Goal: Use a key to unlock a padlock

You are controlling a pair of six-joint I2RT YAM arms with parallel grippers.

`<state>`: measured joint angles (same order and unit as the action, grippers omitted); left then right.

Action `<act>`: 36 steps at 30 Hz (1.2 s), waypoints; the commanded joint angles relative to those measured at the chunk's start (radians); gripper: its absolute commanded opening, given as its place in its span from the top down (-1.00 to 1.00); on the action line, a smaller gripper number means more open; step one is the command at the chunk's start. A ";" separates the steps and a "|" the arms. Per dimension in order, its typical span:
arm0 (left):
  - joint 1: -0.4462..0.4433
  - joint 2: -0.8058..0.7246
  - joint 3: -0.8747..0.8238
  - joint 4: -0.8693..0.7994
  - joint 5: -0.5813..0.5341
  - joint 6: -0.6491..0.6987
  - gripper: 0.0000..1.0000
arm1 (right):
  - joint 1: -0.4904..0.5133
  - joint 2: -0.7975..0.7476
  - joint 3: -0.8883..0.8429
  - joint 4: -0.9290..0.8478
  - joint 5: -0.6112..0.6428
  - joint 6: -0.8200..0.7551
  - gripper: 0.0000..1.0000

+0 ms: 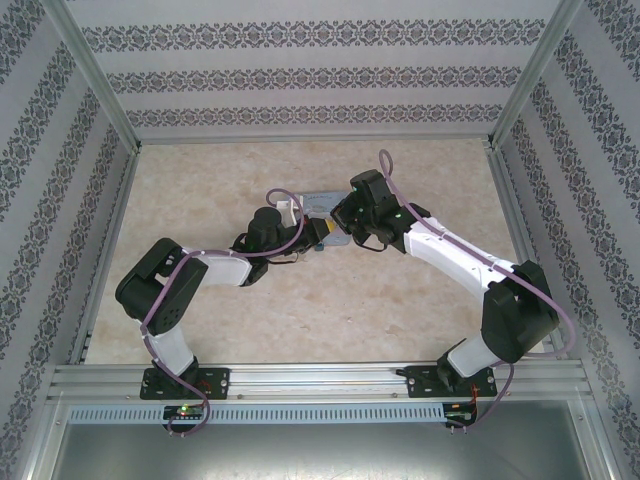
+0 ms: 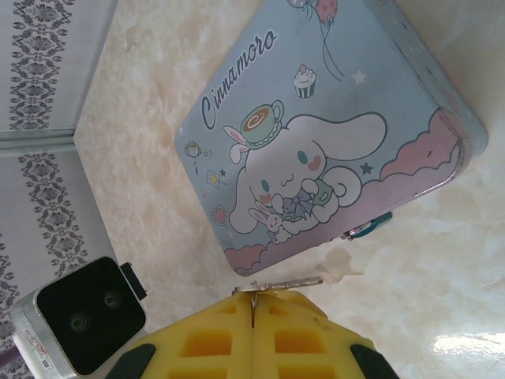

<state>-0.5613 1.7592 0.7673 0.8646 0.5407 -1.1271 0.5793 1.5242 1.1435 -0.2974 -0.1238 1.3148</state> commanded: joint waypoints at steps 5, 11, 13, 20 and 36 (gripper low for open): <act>-0.008 -0.007 0.018 0.057 -0.019 0.015 1.00 | 0.001 0.006 -0.017 -0.013 -0.011 0.015 1.00; -0.008 -0.008 0.020 0.039 -0.026 0.022 0.93 | -0.002 0.002 -0.022 -0.008 -0.014 0.015 1.00; -0.008 -0.009 0.019 0.038 -0.038 0.023 0.67 | -0.004 0.001 -0.022 -0.007 -0.016 0.015 1.00; -0.007 -0.004 0.030 0.016 -0.044 0.045 0.50 | -0.006 -0.003 -0.023 -0.008 -0.022 0.012 1.00; 0.002 0.001 0.018 0.031 -0.047 0.058 0.27 | -0.019 -0.025 -0.039 -0.008 -0.020 0.015 1.00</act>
<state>-0.5610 1.7748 0.7792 0.8513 0.5034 -1.1004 0.5709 1.5211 1.1187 -0.2939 -0.1371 1.3155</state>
